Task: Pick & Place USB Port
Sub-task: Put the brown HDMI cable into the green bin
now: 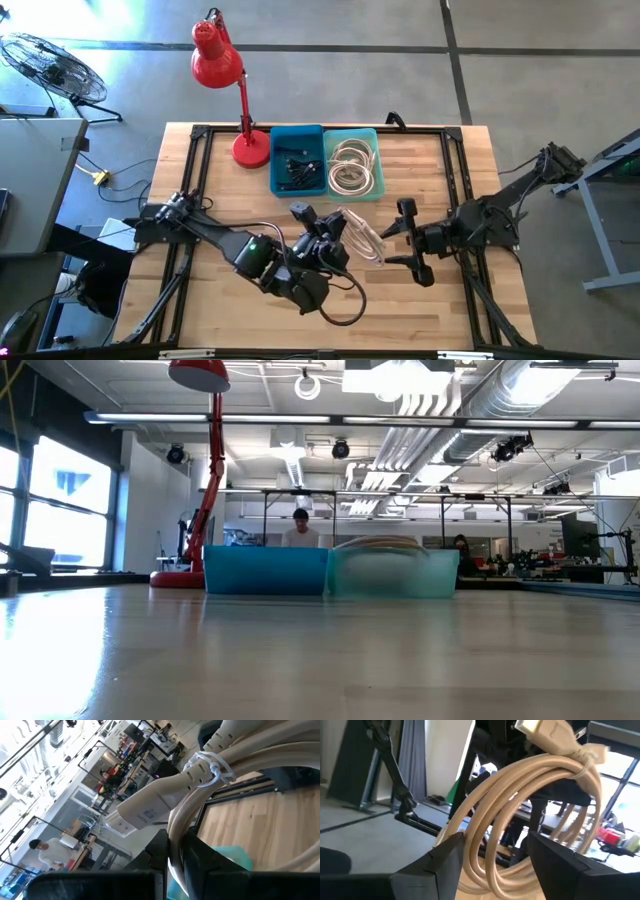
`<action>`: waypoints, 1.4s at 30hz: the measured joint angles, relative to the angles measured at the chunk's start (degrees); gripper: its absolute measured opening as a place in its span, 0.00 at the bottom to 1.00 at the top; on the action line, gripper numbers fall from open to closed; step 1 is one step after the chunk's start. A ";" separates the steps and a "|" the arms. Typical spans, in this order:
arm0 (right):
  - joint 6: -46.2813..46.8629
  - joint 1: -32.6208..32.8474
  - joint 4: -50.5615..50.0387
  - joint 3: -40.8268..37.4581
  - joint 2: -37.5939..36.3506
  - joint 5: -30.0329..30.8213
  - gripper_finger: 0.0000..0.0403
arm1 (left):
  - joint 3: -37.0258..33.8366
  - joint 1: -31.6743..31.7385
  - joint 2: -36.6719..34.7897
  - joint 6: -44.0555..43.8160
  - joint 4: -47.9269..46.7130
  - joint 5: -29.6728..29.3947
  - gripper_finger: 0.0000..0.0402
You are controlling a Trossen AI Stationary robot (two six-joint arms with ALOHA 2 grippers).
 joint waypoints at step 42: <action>-1.27 -4.79 -17.16 0.13 -6.77 19.42 0.02 | -0.18 -13.95 1.97 -11.87 -19.14 2.58 0.50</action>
